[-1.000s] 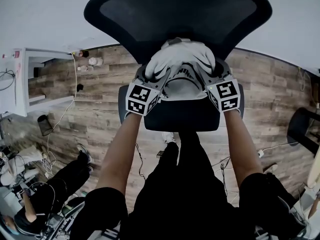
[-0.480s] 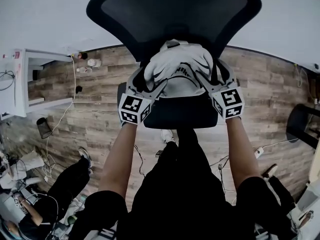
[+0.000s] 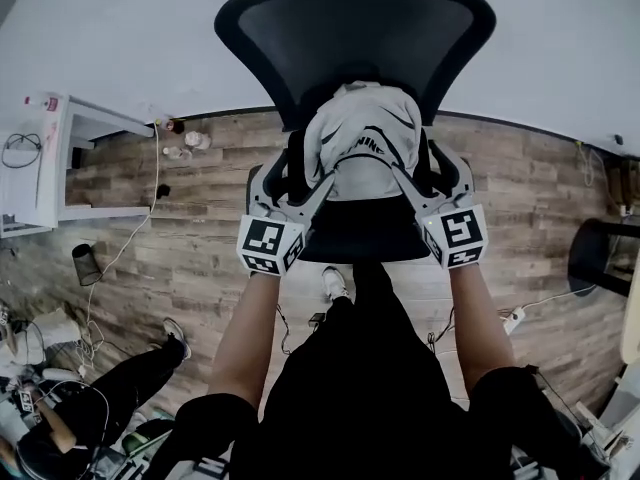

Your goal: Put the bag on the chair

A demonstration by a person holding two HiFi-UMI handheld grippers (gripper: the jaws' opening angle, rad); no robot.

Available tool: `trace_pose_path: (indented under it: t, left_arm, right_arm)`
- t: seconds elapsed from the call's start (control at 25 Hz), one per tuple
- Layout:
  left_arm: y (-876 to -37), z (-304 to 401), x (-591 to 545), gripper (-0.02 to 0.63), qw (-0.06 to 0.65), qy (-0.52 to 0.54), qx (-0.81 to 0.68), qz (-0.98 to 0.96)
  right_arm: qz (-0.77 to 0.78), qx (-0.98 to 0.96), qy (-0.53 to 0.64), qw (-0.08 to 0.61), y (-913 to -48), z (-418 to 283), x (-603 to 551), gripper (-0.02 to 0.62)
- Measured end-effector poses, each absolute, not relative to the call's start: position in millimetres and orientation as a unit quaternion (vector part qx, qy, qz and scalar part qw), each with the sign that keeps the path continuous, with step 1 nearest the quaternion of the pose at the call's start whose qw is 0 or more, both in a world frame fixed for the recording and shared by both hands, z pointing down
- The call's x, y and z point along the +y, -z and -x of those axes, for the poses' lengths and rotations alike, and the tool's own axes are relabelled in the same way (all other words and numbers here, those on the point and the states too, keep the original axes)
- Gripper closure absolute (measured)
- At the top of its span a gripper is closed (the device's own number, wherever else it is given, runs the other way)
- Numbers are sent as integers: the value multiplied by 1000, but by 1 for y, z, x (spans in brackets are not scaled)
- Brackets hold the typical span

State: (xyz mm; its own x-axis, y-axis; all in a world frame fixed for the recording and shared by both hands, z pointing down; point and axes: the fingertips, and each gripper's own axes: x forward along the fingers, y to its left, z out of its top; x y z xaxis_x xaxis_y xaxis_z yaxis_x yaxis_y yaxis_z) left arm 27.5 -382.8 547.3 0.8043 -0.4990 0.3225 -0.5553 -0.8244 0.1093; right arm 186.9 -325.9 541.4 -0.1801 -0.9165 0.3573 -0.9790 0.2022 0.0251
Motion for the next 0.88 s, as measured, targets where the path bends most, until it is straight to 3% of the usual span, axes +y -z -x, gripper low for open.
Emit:
trace_pose_path:
  t: [0.08,0.24,0.28,0.36,0.88]
  left_arm:
    - [-530,-20,-369,270,83,-135,-281,-947]
    - [-505,-5,-340,497,60,-126,-294,-946]
    - [-500,-3,-333,534,58,-123,-293,-946]
    - [-490,0,-319,576,58,-116,-281,-951]
    - [-443,5,-272,583,64,-82,-240,-965]
  right_arm:
    - [-629,-758,-90,146,-524,-176,-315,314]
    - [-652,-742,-65,141,-494,-161,-284,482]
    - [-659,-736,-65,141,-490,-160,-277,535]
    - [-669,-727,-78,136,-484,-157,-265,569]
    - [-685,-715,-18,138,-437,-128,-219,575]
